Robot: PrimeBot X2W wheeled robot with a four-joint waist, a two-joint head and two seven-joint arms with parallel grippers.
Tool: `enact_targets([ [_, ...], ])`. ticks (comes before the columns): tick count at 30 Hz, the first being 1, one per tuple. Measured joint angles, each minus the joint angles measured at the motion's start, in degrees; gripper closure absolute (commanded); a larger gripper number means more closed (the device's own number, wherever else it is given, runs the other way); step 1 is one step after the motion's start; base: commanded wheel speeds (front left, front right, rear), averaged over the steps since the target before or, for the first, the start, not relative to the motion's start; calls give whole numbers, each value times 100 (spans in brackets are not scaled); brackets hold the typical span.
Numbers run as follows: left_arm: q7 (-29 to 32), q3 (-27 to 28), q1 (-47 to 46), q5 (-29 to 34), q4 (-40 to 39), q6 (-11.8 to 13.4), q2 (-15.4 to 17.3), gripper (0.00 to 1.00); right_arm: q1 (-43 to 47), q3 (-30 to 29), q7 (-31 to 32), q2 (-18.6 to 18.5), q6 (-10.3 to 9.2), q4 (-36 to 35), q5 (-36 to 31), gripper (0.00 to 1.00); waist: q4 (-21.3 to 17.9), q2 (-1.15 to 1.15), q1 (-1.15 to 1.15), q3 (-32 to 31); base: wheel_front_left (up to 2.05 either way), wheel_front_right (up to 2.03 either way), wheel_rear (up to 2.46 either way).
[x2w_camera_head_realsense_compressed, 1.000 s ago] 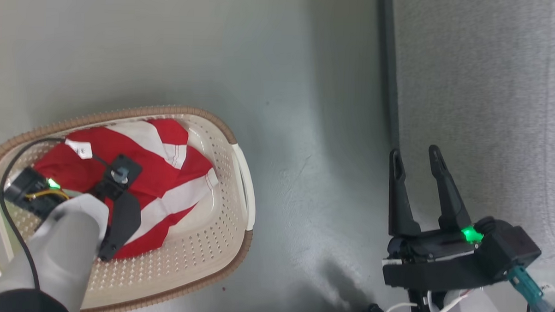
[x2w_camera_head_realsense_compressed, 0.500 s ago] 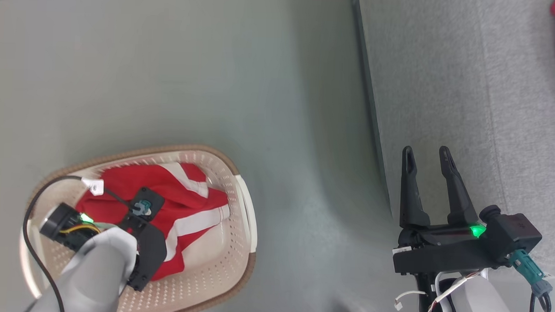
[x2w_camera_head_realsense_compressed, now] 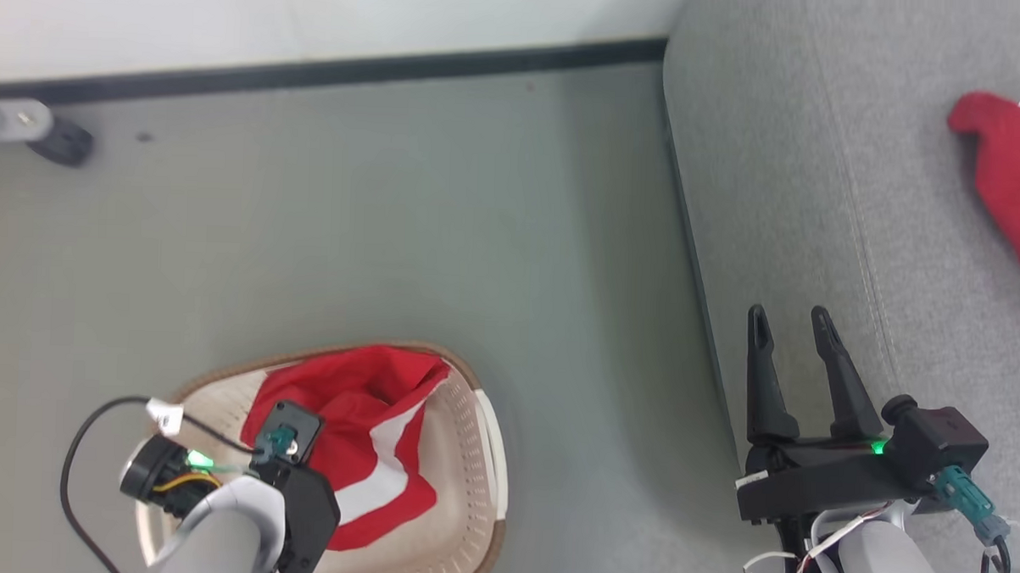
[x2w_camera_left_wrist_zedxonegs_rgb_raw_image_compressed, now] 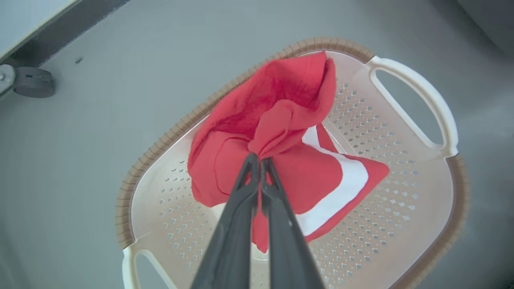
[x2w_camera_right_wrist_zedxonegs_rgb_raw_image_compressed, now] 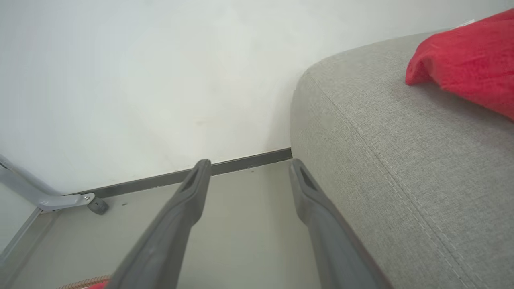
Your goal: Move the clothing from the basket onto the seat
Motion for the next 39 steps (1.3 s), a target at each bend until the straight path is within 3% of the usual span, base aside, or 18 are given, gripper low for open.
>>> enact_targets([
  [5, -405, 62, 255, -46, -66, 0, -12, 100, 114, -45, 0, -32, 97, 208, 0, 0, 153, 0, 0, -423, 0, 0, 0],
  [20, -569, 234, 1084, -299, -609, 127, -43, 100, 812, -58, 1, -41, 417, 704, 1, 0, 590, 0, 0, -1809, 0, 0, 0],
  [33, -568, 439, 1947, -408, -2126, 163, 56, 100, 1218, 132, 1, -93, 612, 582, -2, 0, 865, 0, 0, -2687, 0, 0, 0],
  [39, -569, 622, 2462, -520, -2913, 315, 130, 100, 1353, 314, 1, -91, 655, 463, -64, 0, 949, 0, 0, -2898, 0, 0, 0],
])
